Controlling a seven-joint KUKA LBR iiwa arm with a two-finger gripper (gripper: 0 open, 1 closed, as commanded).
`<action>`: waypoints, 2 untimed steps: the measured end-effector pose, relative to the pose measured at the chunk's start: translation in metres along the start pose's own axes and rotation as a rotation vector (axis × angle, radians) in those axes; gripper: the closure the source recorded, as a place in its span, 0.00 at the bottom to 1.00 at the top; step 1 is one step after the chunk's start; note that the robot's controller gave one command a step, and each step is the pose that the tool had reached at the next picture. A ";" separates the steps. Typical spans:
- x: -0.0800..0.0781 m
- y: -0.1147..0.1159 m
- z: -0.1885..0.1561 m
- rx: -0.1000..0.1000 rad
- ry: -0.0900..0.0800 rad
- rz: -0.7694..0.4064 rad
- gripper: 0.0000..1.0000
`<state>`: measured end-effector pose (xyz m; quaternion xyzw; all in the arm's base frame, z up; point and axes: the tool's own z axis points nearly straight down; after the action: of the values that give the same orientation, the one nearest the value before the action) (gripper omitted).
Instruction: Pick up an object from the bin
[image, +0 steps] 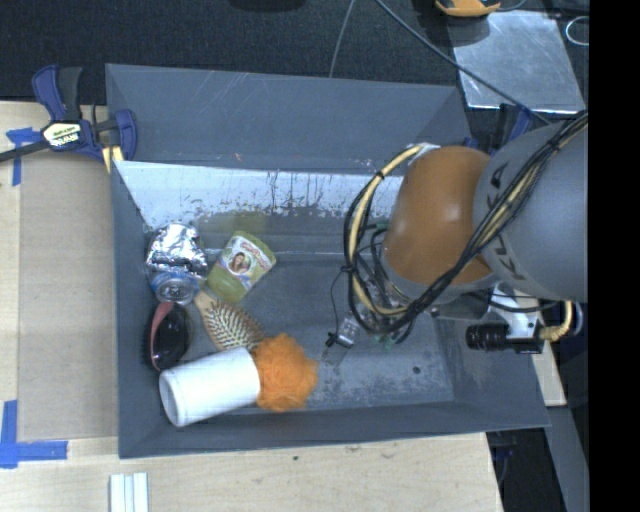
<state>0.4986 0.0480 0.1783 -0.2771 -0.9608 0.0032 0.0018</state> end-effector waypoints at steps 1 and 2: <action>-0.002 0.097 0.076 -0.003 -0.004 -0.110 0.00; -0.063 0.091 0.100 -0.003 -0.009 -0.084 0.00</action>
Offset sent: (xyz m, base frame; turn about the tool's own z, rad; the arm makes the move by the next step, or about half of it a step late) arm 0.0515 0.0780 -0.0743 -0.1025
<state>0.5999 0.0915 0.0774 -0.2364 -0.9716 0.0030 -0.0028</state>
